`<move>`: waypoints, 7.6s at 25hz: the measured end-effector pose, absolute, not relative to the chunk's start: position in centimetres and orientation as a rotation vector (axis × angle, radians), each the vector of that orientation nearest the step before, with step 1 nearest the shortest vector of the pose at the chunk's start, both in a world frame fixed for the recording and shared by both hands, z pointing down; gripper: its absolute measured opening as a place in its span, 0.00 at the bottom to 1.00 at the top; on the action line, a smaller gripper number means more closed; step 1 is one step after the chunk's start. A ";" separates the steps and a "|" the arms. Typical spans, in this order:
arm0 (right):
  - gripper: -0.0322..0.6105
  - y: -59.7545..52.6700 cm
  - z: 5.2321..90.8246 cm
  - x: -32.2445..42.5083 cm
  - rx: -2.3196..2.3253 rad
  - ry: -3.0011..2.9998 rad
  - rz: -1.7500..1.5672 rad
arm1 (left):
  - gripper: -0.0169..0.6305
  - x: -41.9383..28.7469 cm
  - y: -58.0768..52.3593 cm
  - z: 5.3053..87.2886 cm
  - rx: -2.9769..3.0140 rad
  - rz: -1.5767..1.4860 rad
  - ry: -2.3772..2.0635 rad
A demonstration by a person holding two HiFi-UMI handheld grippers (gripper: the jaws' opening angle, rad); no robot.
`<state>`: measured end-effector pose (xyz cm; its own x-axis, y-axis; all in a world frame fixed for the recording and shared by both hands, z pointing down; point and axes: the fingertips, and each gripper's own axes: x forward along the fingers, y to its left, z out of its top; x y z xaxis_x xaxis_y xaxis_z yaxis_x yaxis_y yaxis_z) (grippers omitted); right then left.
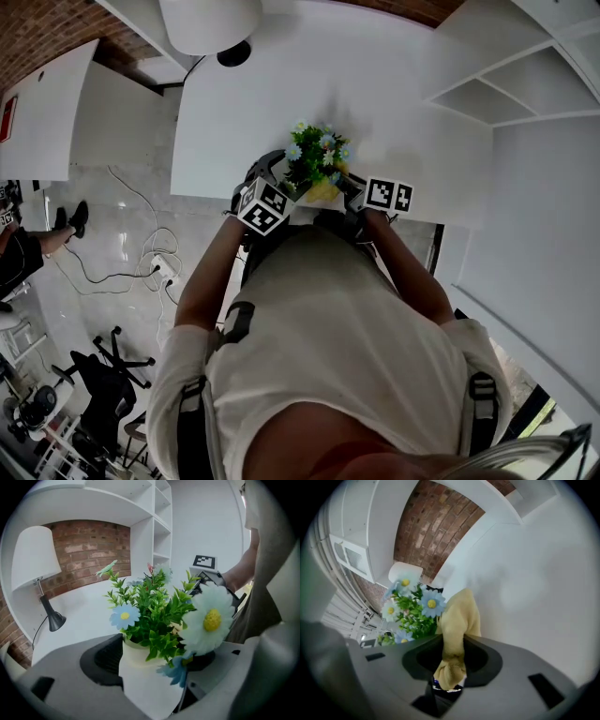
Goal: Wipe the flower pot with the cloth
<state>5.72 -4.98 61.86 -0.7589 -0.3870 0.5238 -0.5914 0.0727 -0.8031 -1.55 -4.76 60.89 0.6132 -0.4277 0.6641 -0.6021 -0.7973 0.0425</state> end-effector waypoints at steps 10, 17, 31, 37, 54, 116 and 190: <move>0.23 -5.1 59.4 4.9 1.002 -2.245 1.809 | 0.58 -1.3 -3.7 60.7 2.547 0.923 -0.903; 0.23 -4.2 63.9 5.5 1.057 -2.102 1.719 | 0.58 -1.3 -2.9 60.6 2.533 0.906 -0.883; 0.23 -4.9 62.3 5.3 1.001 -2.116 1.666 | 0.58 -1.9 -3.0 60.6 2.550 0.835 -0.852; 0.23 -6.4 58.3 4.5 0.987 -2.250 1.607 | 0.58 -1.8 -2.3 60.4 2.537 0.868 -0.834; 0.22 -4.2 64.0 5.5 1.043 -2.124 1.643 | 0.58 -1.7 -0.4 60.4 2.496 0.853 -0.812; 0.22 -2.2 64.1 7.5 1.246 -2.092 1.907 | 0.48 -3.3 -1.3 62.2 2.356 0.928 -0.826; 0.22 -4.7 63.1 7.1 1.260 -2.104 2.015 | 0.58 -2.0 -4.6 59.4 2.367 0.688 -0.935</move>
<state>7.11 -4.74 63.12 -0.6845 -0.5465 0.4825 -0.5056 -0.1210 -0.8543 -2.04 -4.63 59.41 0.6366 -0.4705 0.6111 -0.7231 -0.6397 0.2608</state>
